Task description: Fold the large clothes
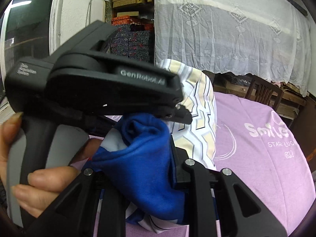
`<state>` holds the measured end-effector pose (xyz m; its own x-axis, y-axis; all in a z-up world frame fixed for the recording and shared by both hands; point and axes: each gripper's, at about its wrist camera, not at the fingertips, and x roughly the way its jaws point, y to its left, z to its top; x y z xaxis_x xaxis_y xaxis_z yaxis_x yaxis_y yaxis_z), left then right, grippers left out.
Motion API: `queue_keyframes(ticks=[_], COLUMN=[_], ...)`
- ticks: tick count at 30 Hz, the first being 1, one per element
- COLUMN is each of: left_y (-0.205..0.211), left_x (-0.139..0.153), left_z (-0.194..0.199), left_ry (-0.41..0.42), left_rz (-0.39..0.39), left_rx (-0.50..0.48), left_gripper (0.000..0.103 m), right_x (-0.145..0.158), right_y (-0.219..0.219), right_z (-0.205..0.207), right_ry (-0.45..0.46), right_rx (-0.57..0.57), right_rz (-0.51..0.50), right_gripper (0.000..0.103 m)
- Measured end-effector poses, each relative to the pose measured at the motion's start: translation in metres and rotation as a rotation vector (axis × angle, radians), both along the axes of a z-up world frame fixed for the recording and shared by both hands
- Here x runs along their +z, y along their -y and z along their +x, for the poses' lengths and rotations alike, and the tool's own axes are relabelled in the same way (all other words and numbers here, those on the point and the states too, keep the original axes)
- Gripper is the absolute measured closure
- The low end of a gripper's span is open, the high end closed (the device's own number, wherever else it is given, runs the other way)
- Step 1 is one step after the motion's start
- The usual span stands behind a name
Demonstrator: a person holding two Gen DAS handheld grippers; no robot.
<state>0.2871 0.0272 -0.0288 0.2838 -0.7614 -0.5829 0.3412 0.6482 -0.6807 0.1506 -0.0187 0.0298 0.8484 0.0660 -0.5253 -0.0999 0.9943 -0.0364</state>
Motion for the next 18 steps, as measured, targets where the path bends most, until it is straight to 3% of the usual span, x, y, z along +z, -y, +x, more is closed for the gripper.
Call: queue_keyframes(ticks=[4,12,17,18], left_y=[-0.003,-0.001,0.001,0.001], left_x=[-0.004,-0.004,-0.008,-0.009], left_z=[0.002,0.002,0.004,0.004], left_ry=[0.001,0.004,-0.008,-0.010], left_rz=[-0.003,0.007,0.008,0.007], left_rx=[0.002,0.003,-0.001,-0.002], left_gripper=[0.058,0.070,0.071,0.071], right_x=[-0.002,-0.003,-0.003,-0.004], right_y=[-0.002,-0.001,0.000,0.000], right_z=[-0.002,-0.006,-0.016,-0.021], right_ry=[-0.006,-0.013,-0.010,-0.003], right_rx=[0.013,0.027,0.036,0.036], right_rz=[-0.005,-0.020,-0.050,-0.071], right_gripper=[0.084,0.082,0.068,0.059])
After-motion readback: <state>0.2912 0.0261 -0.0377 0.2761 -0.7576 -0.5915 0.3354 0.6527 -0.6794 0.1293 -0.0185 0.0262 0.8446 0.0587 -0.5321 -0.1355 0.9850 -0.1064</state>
